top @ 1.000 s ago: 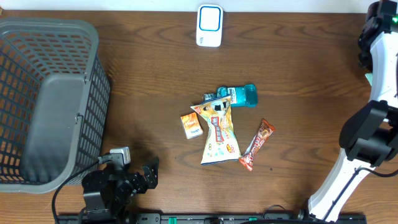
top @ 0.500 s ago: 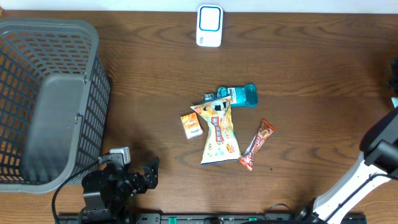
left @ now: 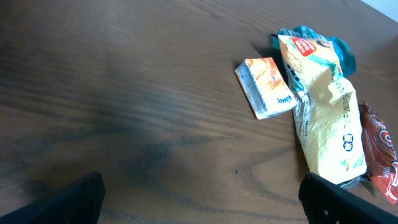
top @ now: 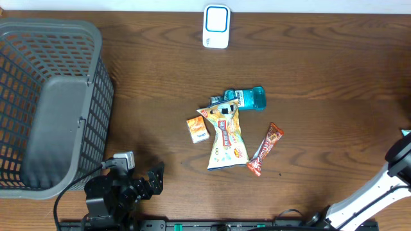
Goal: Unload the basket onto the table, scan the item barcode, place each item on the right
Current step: 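Carry the wipes pack to the right table edge and release it, then move the right gripper to the snack bag and grasp it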
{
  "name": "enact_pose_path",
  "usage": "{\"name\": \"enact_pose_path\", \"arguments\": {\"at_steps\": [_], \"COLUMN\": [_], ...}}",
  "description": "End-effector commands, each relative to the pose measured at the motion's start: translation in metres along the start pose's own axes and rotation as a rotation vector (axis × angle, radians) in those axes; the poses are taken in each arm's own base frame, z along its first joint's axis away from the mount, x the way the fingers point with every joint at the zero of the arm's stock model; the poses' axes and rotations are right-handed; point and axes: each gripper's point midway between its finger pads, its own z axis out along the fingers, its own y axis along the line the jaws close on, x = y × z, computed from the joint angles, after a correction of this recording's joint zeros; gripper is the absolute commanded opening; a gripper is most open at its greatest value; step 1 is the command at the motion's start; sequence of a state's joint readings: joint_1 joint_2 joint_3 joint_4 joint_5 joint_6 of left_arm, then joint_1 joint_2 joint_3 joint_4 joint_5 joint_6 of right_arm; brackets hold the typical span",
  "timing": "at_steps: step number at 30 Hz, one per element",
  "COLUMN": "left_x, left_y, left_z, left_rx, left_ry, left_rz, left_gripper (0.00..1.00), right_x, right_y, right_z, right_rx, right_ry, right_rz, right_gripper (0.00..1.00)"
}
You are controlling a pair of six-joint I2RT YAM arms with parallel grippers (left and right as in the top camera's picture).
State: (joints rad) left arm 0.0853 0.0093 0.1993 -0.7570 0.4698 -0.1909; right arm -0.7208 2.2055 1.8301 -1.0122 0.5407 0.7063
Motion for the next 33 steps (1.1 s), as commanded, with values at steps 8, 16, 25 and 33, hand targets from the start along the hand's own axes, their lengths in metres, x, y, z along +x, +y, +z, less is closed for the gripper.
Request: {"name": "enact_pose_path", "arguments": {"at_steps": [8,16,25,33], "left_x": [0.001,0.001,0.001,0.001], "left_y": [-0.001,-0.001,-0.001,-0.001], "left_z": [0.0,0.0,0.0,0.0], "left_rx": [0.008,0.008,0.008,0.008], "left_ry": [0.003,0.003,0.003,0.003], "left_rz": [-0.013,-0.013,-0.013,-0.013], "left_gripper": [1.0,1.0,1.0,1.0], "right_x": [0.038,0.151,0.32,0.426], "right_y": [0.068,0.116,0.112,0.075], "right_z": [-0.145,-0.235,-0.319,-0.344], "right_rx": [-0.712,-0.914,-0.994,-0.833], "right_ry": [0.3,0.543,0.503,0.214], "right_rz": [-0.007,-0.276,-0.995,-1.425], "right_gripper": [0.61,0.72,0.74,0.81]}}
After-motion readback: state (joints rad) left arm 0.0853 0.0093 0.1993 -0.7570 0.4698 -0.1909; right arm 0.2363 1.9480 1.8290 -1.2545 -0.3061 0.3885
